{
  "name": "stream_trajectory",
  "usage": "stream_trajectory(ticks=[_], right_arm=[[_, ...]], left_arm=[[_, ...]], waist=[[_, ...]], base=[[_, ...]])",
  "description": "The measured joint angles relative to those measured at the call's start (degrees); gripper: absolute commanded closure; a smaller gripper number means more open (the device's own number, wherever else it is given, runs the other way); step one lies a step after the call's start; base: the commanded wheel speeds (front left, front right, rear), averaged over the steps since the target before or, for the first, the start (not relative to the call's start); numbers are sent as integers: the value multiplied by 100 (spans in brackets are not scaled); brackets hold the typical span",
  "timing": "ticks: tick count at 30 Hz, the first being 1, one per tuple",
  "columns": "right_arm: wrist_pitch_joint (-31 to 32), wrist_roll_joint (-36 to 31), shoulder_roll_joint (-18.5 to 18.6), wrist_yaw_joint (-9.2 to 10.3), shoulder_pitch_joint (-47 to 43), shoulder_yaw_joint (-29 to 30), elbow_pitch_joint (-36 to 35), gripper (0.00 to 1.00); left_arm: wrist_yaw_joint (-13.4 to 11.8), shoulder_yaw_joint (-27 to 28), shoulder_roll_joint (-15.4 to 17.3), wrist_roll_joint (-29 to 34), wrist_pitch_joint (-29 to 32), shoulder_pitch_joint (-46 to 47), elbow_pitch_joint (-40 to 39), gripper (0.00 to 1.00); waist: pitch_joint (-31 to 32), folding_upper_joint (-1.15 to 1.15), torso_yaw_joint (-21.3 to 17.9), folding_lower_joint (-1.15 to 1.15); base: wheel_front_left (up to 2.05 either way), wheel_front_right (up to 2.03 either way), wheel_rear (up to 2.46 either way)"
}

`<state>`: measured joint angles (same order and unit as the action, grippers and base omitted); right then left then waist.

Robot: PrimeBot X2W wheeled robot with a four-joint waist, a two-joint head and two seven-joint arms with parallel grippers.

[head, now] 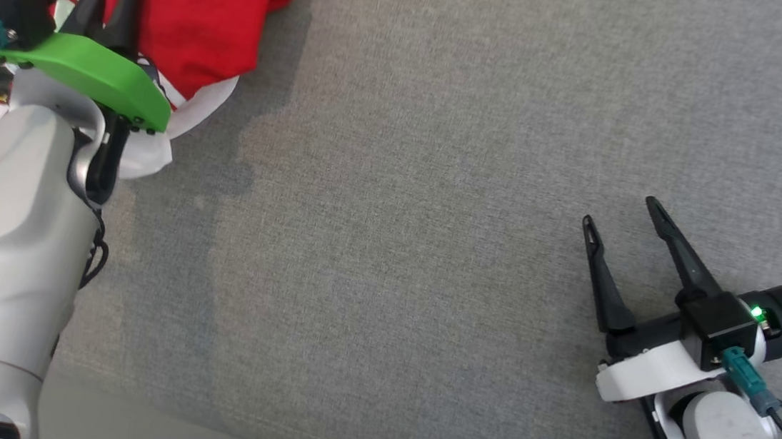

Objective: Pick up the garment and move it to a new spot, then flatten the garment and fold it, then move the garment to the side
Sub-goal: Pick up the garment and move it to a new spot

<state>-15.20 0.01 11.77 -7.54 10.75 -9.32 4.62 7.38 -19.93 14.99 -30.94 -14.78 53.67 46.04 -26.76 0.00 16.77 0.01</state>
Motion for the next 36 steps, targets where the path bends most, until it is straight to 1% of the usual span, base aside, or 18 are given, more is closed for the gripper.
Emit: stream_trajectory(ticks=[6, 9, 13, 17, 21, 25, 30, 32, 36], right_arm=[[4, 44, -341, 0, 6, -96, 124, 0], [4, 76, -511, 0, 5, -108, 155, 0], [4, 83, -673, 0, -8, -68, 118, 0], [4, 83, -775, 0, -7, 7, 58, 0], [4, 94, -833, 0, -5, 98, 43, 0], [4, 137, -877, 0, -12, 119, 57, 0], [4, 346, -881, 0, 25, 98, 26, 0], [4, 456, -880, 0, 82, 59, -24, 0], [4, 554, -882, 0, 164, 34, -120, 0]], left_arm=[[0, -105, 469, -190, 15, -91, -1043, 100], [0, -162, 664, -281, 256, -114, -1606, 100], [-10, -166, 894, -422, 658, -134, -2410, 100], [-111, -140, 1047, -494, 1060, -168, -3161, 100], [-210, -196, 1053, -556, 1384, -188, -3710, 100], [-267, -337, 966, -584, 1636, -160, -3942, 100], [-260, -617, 777, -554, 1805, -35, -3835, 100], [-234, -731, 653, -579, 1894, 34, -3719, 100], [-176, -989, 391, -591, 1864, 97, -3393, 100]], waist=[[445, 0, -198, 0], [647, 0, -375, 0], [867, 0, -713, -1], [1012, 0, -1130, -1], [1093, 0, -1595, -1], [1131, 0, -2063, -1], [1126, 0, -2603, -1], [1098, 0, -2814, -1], [967, 0, -3116, -1]], base=[[0, 0, 0], [0, 0, 0], [0, 0, 0], [0, 0, 0], [0, 0, 0], [0, 0, 0], [0, 0, 0], [0, 0, 0], [0, 0, 0]])
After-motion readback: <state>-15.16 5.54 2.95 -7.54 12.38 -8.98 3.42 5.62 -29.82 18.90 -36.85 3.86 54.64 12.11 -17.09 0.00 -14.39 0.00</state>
